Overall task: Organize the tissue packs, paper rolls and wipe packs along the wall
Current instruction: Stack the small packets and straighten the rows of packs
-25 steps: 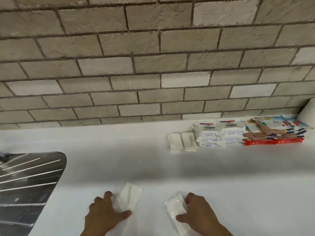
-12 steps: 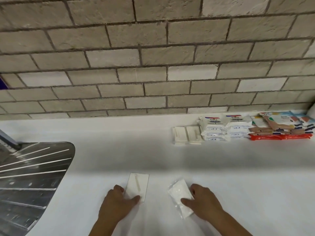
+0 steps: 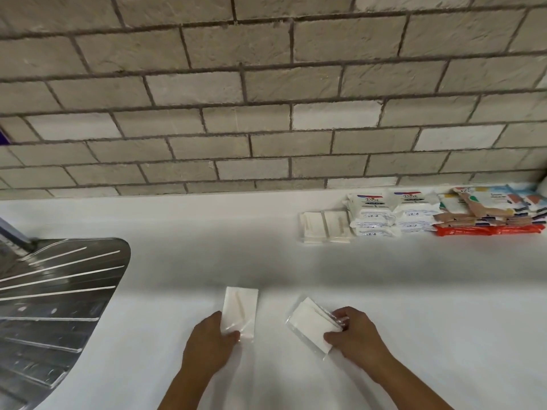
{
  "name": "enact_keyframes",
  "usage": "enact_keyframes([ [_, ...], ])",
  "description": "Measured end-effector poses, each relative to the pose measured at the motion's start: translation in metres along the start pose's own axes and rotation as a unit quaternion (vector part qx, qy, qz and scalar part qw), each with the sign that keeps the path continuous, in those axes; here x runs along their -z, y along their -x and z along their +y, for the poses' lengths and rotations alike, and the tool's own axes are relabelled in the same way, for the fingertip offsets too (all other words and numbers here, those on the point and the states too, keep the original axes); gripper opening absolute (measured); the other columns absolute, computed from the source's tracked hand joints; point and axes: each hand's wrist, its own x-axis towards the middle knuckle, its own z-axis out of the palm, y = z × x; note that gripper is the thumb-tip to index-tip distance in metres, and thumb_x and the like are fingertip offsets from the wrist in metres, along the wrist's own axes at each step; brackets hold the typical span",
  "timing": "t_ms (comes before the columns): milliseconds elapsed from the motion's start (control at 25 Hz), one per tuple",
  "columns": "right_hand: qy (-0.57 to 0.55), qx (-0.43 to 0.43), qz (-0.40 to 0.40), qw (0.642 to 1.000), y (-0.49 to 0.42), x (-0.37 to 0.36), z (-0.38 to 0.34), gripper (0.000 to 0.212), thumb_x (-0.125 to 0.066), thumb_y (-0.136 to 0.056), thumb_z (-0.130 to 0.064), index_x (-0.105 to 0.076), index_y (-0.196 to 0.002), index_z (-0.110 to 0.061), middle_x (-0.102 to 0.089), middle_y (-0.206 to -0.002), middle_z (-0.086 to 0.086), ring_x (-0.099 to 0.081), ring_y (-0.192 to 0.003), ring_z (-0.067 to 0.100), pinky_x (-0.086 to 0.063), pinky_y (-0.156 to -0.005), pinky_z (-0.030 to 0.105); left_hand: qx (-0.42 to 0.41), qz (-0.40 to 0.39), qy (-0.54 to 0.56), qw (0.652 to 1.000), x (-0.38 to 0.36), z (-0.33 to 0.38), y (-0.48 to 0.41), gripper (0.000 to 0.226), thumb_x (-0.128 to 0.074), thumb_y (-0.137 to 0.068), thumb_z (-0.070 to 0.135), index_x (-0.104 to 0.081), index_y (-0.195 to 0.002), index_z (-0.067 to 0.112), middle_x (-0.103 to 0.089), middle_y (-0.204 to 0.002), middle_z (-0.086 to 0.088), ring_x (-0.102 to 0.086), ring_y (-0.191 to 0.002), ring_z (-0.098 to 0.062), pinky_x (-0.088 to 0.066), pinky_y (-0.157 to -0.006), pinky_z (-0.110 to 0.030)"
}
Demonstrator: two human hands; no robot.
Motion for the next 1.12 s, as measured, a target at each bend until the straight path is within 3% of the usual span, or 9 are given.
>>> enact_keyframes([
  [120, -0.119, -0.012, 0.008, 0.993, 0.001, 0.002, 0.000, 0.015, -0.079, -0.077, -0.003, -0.073, -0.089, -0.007, -0.071, -0.069, 0.001, -0.055, -0.050, 0.010, -0.040, -0.049, 0.024, -0.025, 0.007, 0.067, 0.997, -0.005, -0.001, 0.003, 0.008, -0.058, -0.097, 0.026, -0.064, -0.101, 0.024, -0.069, -0.092, 0.010, -0.064, -0.084, -0.010, -0.046, -0.069, -0.022],
  [200, -0.178, -0.014, 0.004, 0.984, 0.000, 0.002, -0.002, 0.007, -0.074, -0.084, 0.002, -0.071, -0.091, 0.003, -0.064, -0.061, 0.006, -0.050, -0.051, 0.015, -0.035, -0.046, 0.025, -0.037, 0.004, 0.109, 0.993, -0.006, 0.004, 0.005, 0.010, -0.058, -0.099, 0.023, -0.062, -0.090, 0.024, -0.069, -0.084, 0.007, -0.062, -0.078, -0.006, -0.043, -0.064, -0.018],
  [400, -0.264, -0.028, 0.012, 0.964, -0.008, 0.004, -0.008, 0.011, -0.070, -0.091, 0.002, -0.065, -0.083, 0.009, -0.057, -0.062, 0.014, -0.050, -0.055, 0.020, -0.048, -0.057, 0.028, -0.046, 0.019, 0.174, 0.983, -0.008, 0.025, -0.002, 0.026, -0.070, -0.092, 0.021, -0.057, -0.070, 0.018, -0.056, -0.061, 0.004, -0.048, -0.056, -0.010, -0.036, -0.054, -0.021],
  [520, -0.328, -0.032, 0.038, 0.943, -0.025, 0.013, -0.020, 0.007, -0.073, -0.089, 0.003, -0.068, -0.085, 0.005, -0.057, -0.067, 0.015, -0.053, -0.054, 0.021, -0.053, -0.064, 0.033, -0.040, 0.013, 0.230, 0.972, -0.007, 0.045, -0.013, 0.013, -0.076, -0.087, 0.019, -0.067, -0.079, 0.024, -0.070, -0.068, 0.007, -0.062, -0.060, -0.007, -0.045, -0.059, -0.019],
  [640, -0.361, -0.042, 0.080, 0.928, -0.058, 0.023, -0.042, 0.010, -0.075, -0.088, 0.000, -0.065, -0.089, -0.003, -0.057, -0.065, 0.014, -0.052, -0.047, 0.021, -0.050, -0.054, 0.028, -0.066, 0.026, 0.241, 0.968, -0.009, 0.072, -0.032, 0.013, -0.078, -0.086, 0.021, -0.068, -0.087, 0.029, -0.074, -0.078, 0.008, -0.068, -0.070, -0.004, -0.047, -0.067, -0.020],
  [720, -0.389, -0.046, 0.115, 0.913, -0.088, 0.031, -0.058, 0.010, -0.076, -0.088, 0.000, -0.066, -0.092, 0.000, -0.060, -0.070, 0.014, -0.056, -0.049, 0.021, -0.054, -0.048, 0.025, -0.075, 0.032, 0.242, 0.967, -0.011, 0.096, -0.049, 0.013, -0.077, -0.087, 0.025, -0.065, -0.092, 0.029, -0.071, -0.080, 0.011, -0.065, -0.071, -0.003, -0.043, -0.061, -0.013],
  [960, -0.482, -0.071, 0.157, 0.859, -0.157, 0.050, -0.089, 0.015, -0.077, -0.085, 0.004, -0.065, -0.078, -0.002, -0.065, -0.080, 0.014, -0.065, -0.068, 0.022, -0.063, -0.071, 0.032, -0.077, 0.018, 0.244, 0.967, -0.015, 0.162, -0.102, 0.019, -0.074, -0.088, 0.029, -0.062, -0.103, 0.025, -0.067, -0.087, 0.008, -0.063, -0.075, -0.006, -0.040, -0.057, -0.012],
  [1040, -0.478, -0.078, 0.168, 0.859, -0.174, 0.056, -0.089, 0.022, -0.075, -0.085, 0.005, -0.061, -0.071, -0.003, -0.063, -0.077, 0.013, -0.065, -0.072, 0.022, -0.062, -0.081, 0.038, -0.073, 0.009, 0.243, 0.967, -0.021, 0.176, -0.118, 0.019, -0.075, -0.087, 0.027, -0.061, -0.100, 0.023, -0.073, -0.092, 0.001, -0.067, -0.078, -0.012, -0.042, -0.058, -0.013],
  [1120, -0.462, -0.079, 0.156, 0.870, -0.188, 0.060, -0.084, 0.018, -0.070, -0.090, 0.002, -0.060, -0.078, -0.007, -0.064, -0.084, 0.012, -0.066, -0.075, 0.022, -0.062, -0.084, 0.037, -0.060, -0.007, 0.234, 0.970, -0.027, 0.188, -0.131, 0.020, -0.074, -0.087, 0.027, -0.062, -0.101, 0.021, -0.075, -0.098, -0.004, -0.069, -0.084, -0.016, -0.043, -0.059, -0.015],
])
